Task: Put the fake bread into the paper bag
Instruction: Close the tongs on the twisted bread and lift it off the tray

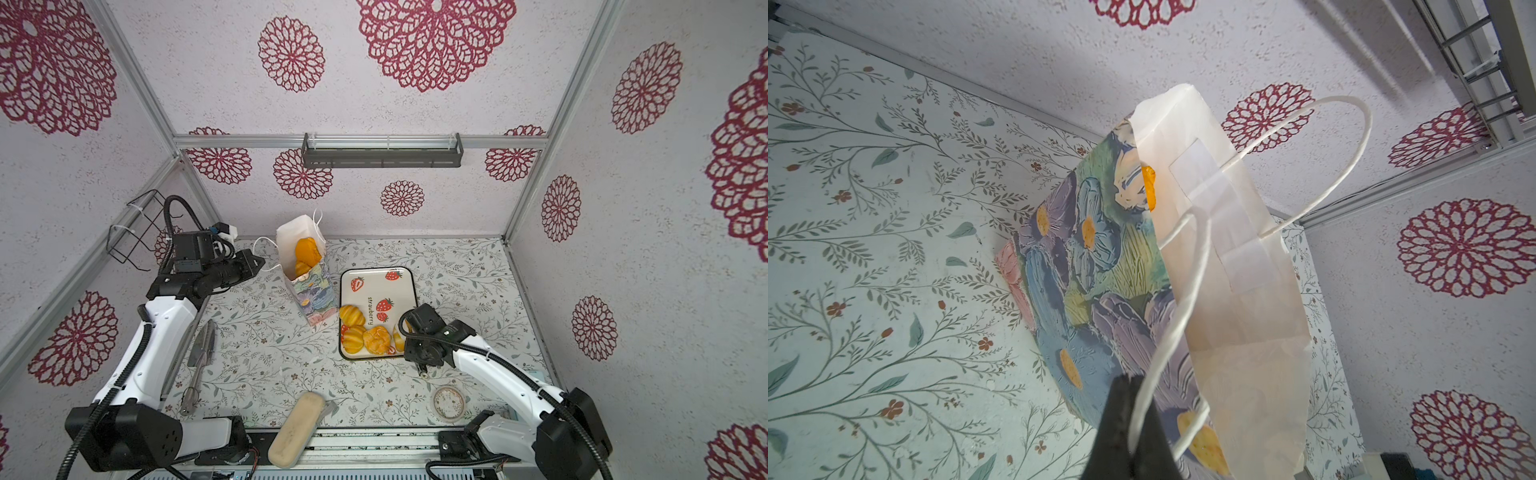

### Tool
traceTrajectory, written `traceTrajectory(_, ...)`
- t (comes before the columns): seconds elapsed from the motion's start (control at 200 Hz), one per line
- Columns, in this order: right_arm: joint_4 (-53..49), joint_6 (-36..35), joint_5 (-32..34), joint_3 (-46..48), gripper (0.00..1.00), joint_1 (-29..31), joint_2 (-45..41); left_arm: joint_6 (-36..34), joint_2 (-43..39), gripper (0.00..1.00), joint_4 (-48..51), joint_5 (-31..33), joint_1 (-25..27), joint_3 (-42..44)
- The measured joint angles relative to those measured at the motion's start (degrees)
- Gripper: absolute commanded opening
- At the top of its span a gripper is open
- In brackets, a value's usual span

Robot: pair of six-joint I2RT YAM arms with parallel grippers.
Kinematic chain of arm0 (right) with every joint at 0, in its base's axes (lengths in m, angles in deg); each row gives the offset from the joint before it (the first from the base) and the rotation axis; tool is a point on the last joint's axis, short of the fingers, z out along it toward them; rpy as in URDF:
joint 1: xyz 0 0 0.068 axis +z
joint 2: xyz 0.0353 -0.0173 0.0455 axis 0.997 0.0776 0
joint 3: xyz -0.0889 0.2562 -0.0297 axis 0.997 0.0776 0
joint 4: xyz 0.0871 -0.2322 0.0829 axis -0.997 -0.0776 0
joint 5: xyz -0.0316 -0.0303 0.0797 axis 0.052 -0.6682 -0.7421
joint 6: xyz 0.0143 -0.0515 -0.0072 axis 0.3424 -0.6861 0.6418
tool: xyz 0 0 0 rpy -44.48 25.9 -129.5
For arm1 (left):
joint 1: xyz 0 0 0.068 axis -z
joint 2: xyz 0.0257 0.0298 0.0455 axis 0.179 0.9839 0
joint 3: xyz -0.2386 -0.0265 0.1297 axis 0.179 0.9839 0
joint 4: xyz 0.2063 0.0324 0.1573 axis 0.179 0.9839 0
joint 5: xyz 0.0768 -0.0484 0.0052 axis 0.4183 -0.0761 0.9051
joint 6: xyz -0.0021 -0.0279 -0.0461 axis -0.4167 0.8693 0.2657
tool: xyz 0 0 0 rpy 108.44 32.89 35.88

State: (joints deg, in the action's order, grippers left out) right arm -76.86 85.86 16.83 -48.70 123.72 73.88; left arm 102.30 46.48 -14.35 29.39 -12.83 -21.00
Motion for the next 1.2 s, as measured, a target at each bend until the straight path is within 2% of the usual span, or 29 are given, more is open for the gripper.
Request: traceTrajectory(1.201,9.57,-3.13,-0.20,-5.81,0.39,-0.52,-3.74,0.00,0.00,0.00,-0.28,-0.09,-0.37,0.24)
